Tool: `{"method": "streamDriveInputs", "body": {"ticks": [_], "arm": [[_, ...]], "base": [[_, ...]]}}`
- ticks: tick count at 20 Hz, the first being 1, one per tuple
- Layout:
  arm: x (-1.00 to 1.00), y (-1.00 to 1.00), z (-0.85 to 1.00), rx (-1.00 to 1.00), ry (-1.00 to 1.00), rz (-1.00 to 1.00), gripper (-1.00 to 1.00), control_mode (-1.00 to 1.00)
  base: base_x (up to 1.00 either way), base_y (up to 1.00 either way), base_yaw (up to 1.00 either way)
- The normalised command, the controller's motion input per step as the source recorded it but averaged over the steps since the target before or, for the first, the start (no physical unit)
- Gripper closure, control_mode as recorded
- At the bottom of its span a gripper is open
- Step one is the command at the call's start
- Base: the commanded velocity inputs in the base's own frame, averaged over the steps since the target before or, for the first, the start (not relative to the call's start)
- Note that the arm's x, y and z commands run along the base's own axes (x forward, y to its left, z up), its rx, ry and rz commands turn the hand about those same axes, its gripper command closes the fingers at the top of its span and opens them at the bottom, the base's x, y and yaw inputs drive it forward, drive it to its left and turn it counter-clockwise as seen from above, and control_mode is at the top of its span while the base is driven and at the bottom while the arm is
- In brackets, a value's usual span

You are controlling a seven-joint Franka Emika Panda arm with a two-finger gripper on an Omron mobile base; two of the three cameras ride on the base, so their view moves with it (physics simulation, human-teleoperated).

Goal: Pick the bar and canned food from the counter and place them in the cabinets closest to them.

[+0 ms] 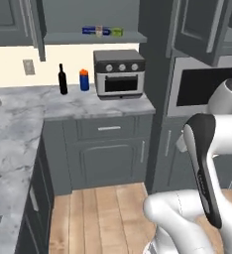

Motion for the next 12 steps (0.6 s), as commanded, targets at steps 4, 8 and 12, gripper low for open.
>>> {"method": "streamDriveInputs", "body": {"ticks": [4,8,12], "arm": [[0.00,0.00,0.00,0.00,0.00,0.00,1.00,1.00],[0.00,0.00,0.00,0.00,0.00,0.00,1.00,1.00],[0.00,0.00,0.00,0.00,0.00,0.00,1.00,1.00]], "base": [[-0.58,-1.00,-0.06],[-0.22,-0.95,-0.10],[0.06,-0.74,-0.18]]}}
